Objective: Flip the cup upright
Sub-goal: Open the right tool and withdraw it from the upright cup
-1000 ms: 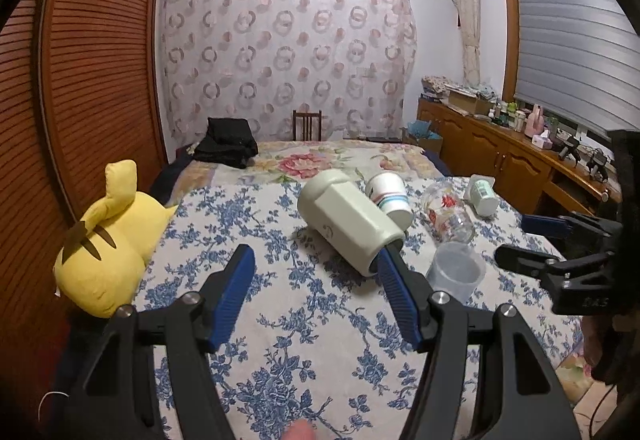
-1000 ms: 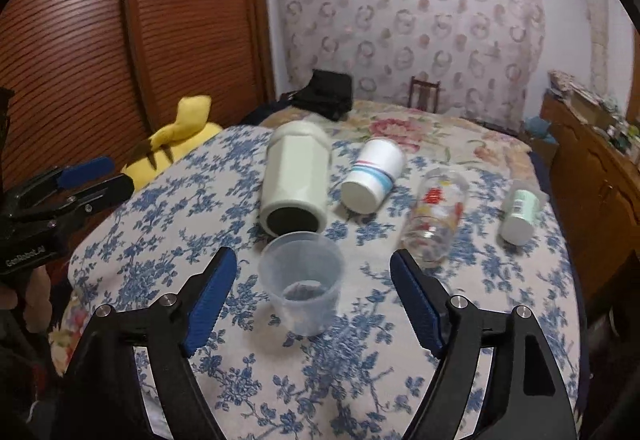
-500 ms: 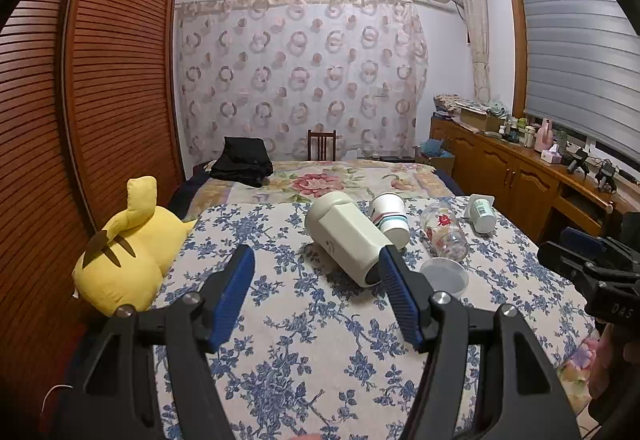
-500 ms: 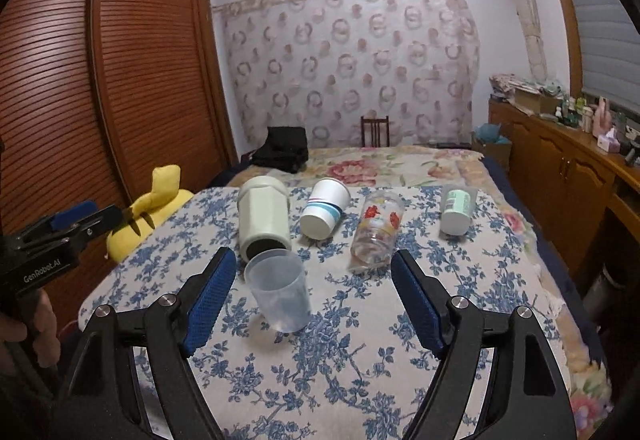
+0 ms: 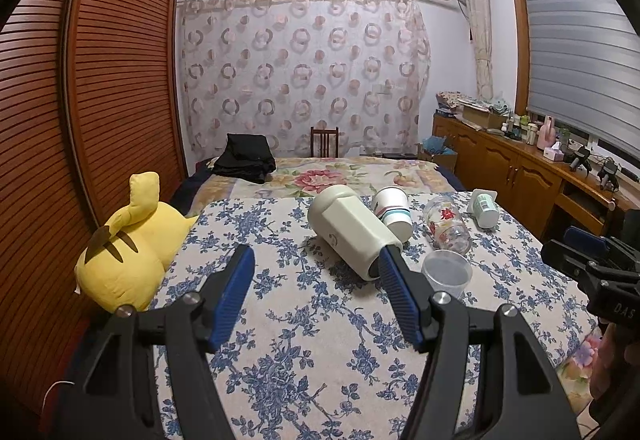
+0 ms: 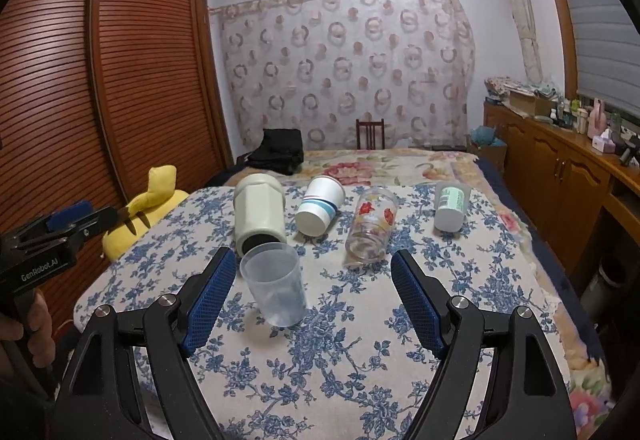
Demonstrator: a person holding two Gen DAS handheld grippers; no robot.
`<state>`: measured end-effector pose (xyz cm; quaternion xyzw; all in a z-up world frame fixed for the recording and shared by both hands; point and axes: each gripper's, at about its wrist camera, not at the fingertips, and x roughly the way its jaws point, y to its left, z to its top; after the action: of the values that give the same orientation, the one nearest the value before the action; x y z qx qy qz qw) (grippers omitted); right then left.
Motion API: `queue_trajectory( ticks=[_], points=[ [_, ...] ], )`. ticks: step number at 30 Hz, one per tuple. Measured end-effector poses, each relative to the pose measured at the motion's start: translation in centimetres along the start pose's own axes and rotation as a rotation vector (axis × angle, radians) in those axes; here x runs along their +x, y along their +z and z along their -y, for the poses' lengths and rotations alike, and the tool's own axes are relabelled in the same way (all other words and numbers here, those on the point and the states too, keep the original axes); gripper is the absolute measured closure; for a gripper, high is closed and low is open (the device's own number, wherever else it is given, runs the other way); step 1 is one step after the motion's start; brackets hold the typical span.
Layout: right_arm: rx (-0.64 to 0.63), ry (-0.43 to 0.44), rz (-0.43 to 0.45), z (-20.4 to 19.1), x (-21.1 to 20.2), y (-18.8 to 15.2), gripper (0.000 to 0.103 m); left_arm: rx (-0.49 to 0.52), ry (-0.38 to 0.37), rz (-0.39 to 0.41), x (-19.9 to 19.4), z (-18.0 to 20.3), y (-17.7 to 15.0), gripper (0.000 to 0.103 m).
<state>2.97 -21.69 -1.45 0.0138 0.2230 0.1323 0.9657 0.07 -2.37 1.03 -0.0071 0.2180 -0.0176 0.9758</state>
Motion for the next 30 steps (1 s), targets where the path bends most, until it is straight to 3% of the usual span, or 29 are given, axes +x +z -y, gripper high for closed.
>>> queue_trajectory(
  ticks=[30],
  points=[
    [-0.002,0.0,0.001,0.04,-0.23,-0.11,0.021,0.002,0.001,0.002,-0.02,0.13,-0.23,0.039]
  ],
)
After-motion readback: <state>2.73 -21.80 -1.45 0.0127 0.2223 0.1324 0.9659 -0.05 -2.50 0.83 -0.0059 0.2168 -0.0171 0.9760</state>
